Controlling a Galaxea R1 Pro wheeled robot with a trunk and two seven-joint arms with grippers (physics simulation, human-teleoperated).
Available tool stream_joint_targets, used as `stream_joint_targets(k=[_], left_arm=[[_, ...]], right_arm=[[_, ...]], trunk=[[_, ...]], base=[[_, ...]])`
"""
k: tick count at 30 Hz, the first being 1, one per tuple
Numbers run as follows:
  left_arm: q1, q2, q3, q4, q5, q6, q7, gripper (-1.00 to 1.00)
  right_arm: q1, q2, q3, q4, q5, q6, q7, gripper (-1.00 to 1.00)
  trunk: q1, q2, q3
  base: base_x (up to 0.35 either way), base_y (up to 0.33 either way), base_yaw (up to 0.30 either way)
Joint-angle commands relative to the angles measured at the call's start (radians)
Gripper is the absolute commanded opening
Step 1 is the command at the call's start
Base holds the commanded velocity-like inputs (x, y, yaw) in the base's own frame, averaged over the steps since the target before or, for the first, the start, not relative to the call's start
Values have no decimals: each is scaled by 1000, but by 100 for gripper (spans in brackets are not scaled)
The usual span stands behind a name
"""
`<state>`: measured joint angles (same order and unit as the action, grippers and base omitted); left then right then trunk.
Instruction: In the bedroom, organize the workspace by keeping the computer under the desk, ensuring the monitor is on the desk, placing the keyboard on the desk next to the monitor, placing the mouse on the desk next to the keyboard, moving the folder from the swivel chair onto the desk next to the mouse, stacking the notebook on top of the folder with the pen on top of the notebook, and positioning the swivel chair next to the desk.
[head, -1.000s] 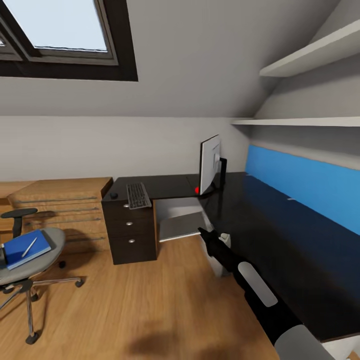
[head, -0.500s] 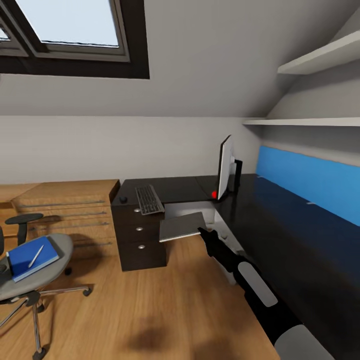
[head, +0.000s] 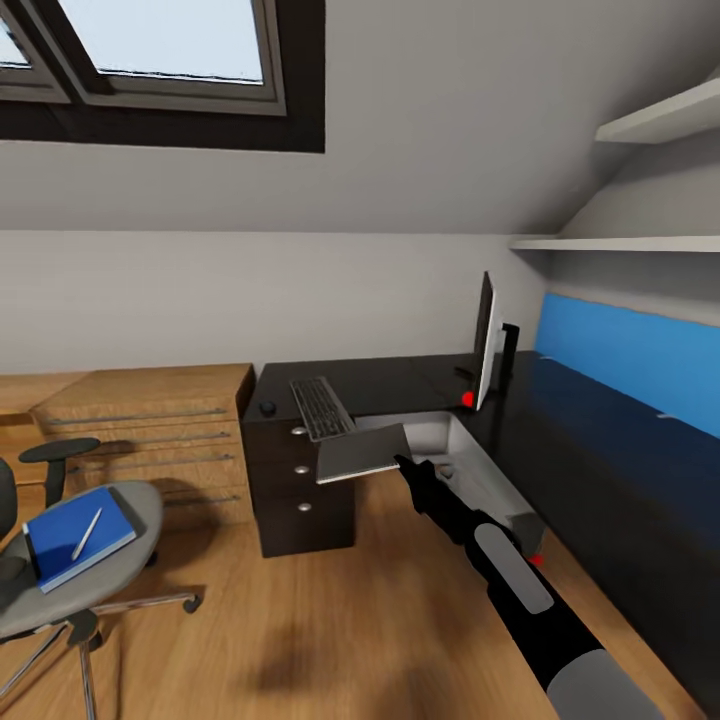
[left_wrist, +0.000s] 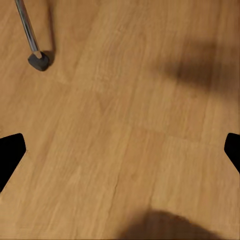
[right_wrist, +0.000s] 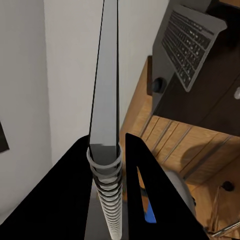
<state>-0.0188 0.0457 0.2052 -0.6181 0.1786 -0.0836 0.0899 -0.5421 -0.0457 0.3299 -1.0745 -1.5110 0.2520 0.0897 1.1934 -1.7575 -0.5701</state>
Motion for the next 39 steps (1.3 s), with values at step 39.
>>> stream_joint_targets(k=[39], left_arm=[[0,0,-7,0,7,-4,3,100]], right_arm=[[-1,-4,-2,-1,-9,6,9,-100]], trunk=[[0,-1,-1]], base=[[174,66,0]])
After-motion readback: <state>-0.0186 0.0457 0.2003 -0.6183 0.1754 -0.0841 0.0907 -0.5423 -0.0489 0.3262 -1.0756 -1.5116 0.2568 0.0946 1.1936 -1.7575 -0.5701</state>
